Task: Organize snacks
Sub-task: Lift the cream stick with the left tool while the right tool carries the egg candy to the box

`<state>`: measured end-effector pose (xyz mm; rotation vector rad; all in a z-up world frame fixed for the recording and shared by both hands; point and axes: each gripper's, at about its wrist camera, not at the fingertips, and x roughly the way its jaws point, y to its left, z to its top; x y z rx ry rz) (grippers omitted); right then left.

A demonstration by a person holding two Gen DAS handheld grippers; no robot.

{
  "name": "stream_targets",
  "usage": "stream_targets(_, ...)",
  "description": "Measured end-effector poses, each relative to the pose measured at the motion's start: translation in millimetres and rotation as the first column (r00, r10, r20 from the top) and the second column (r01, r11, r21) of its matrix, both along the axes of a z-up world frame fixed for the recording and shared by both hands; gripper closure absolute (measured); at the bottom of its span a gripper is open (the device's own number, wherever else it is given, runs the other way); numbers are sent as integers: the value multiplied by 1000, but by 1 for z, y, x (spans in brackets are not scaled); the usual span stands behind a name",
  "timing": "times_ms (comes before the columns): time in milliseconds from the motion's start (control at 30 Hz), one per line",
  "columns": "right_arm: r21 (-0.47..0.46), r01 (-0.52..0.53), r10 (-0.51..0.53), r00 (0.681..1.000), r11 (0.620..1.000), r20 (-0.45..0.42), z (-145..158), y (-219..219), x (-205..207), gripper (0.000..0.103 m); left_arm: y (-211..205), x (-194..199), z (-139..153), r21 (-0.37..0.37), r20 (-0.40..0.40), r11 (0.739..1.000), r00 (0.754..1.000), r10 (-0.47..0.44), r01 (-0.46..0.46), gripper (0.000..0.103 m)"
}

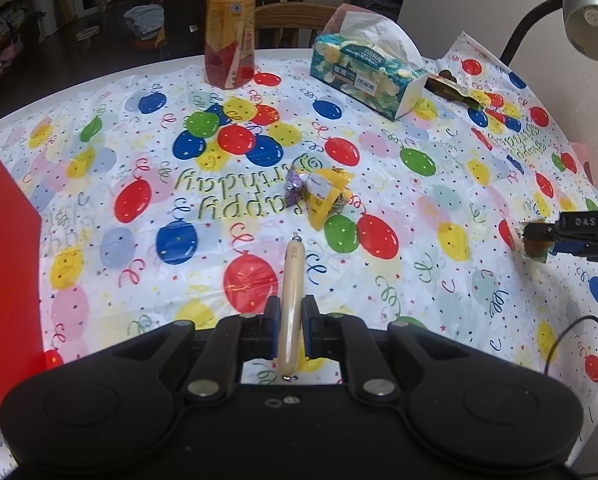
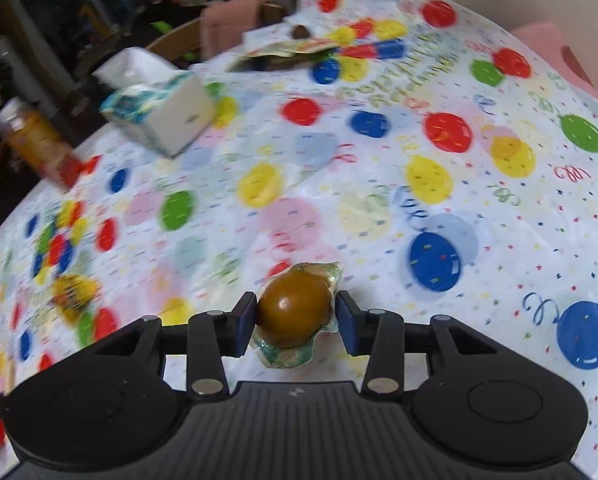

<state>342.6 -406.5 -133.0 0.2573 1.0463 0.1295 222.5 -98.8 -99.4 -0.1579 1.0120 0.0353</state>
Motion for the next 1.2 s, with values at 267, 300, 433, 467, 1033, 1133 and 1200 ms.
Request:
stream_targets(267, 12, -173, 173, 984, 985, 33, 38, 55, -34, 61, 25, -21, 17, 0, 27, 1000, 999, 19, -19, 95)
stream_targets(300, 13, -188, 187, 982, 982, 39, 42, 62, -38, 61, 29, -24, 19, -1, 32, 1000, 999, 21, -21, 95)
stream_targets(433, 20, -250, 249, 967, 968, 63, 59, 93, -55, 61, 44, -37, 29, -5, 48, 1000, 998, 31, -31, 95)
stream_targets(467, 19, -268, 266, 961, 963, 69, 62, 102, -58, 61, 49, -40, 32, -4, 52, 999, 998, 33, -33, 95)
stream_targets(1033, 3, -558, 550, 820, 830, 158, 109, 279, -124, 61, 144, -105, 72, 0, 119, 991, 984, 131, -132, 95)
stream_targets(1133, -6, -606, 598, 784, 796, 170, 115, 313, -135, 61, 164, -116, 75, 2, 126, 988, 980, 155, -157, 95)
stream_targets(1200, -11, -632, 624, 761, 775, 175, 117, 334, -141, 61, 178, -122, 78, 6, 131, 985, 976, 172, -174, 95)
